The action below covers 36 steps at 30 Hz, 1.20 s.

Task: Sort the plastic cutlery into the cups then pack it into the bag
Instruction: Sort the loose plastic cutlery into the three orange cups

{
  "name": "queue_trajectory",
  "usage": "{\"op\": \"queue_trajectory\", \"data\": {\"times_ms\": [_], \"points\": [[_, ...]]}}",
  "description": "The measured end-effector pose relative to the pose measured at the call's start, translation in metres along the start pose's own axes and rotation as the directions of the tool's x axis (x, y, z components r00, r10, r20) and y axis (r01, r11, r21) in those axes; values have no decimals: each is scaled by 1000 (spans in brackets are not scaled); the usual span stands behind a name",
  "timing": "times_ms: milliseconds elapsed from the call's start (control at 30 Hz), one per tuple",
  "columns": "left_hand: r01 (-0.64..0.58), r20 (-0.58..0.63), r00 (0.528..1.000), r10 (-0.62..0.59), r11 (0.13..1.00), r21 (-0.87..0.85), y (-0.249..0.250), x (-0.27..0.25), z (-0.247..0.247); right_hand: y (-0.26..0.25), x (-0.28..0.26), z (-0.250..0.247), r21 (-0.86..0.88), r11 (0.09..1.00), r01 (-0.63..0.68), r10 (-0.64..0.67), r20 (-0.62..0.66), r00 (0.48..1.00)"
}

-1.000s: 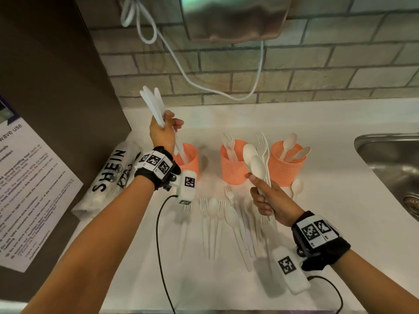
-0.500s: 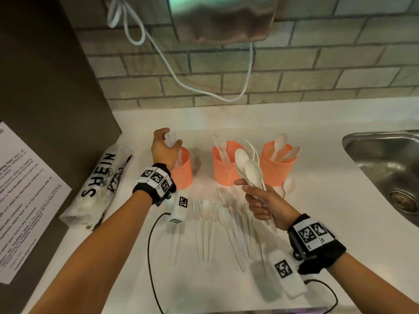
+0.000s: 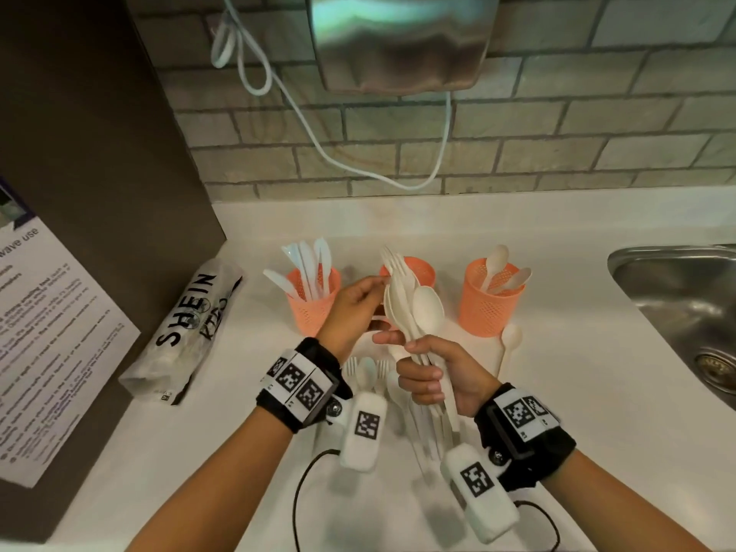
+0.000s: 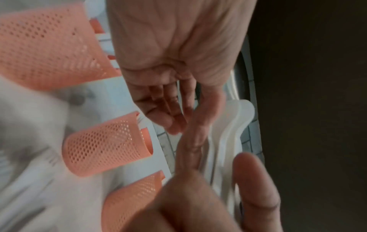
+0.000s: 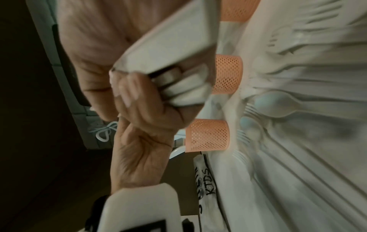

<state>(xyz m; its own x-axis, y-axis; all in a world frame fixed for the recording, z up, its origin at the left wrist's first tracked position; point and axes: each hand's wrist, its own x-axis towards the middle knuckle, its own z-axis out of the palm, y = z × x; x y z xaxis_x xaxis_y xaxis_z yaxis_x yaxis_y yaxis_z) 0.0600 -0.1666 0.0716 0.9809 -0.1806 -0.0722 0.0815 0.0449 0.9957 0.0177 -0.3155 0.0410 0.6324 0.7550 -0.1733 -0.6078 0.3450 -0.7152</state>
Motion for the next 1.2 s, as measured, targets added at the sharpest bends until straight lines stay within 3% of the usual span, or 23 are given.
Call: {"op": "queue_trajectory", "data": {"times_ms": [133,233,367,467,567,667,733,800,900,1033,1200], "points": [[68,138,989,-57,995,-74,5,-9,4,0,-5,-1,-48,998,-28,33,111,993],[7,109,994,-9,1000,16,10,-12,8,2,-9,0,-92,995,-34,44,106,993],[-121,-7,993,122,988,97,11,-13,15,7,-13,4,-165,985,45,-62,-101,993],[-160,-36,985,166,978,136,10,-12,18,8,-16,9,-329,937,115,-209,-265,941],[-182,-45,981,189,974,133,10,-10,19,7,-19,14,-461,879,124,-299,-328,896],[-198,-19,979,204,965,169,12,-7,17,6,-25,13,-372,922,111,-225,-279,933],[-205,13,978,206,960,190,16,-4,14,5,-27,7,-127,987,101,-122,-164,979],[-232,39,973,229,948,219,20,-2,14,5,-27,1,44,996,75,-74,-22,997],[-284,23,957,289,918,275,23,2,17,5,-28,0,69,996,57,-62,63,996],[-287,-71,947,312,927,243,27,12,20,3,-31,0,46,995,84,-84,7,996],[-302,-207,919,336,936,179,36,22,22,0,-34,7,-173,977,122,-159,-222,962]]}}
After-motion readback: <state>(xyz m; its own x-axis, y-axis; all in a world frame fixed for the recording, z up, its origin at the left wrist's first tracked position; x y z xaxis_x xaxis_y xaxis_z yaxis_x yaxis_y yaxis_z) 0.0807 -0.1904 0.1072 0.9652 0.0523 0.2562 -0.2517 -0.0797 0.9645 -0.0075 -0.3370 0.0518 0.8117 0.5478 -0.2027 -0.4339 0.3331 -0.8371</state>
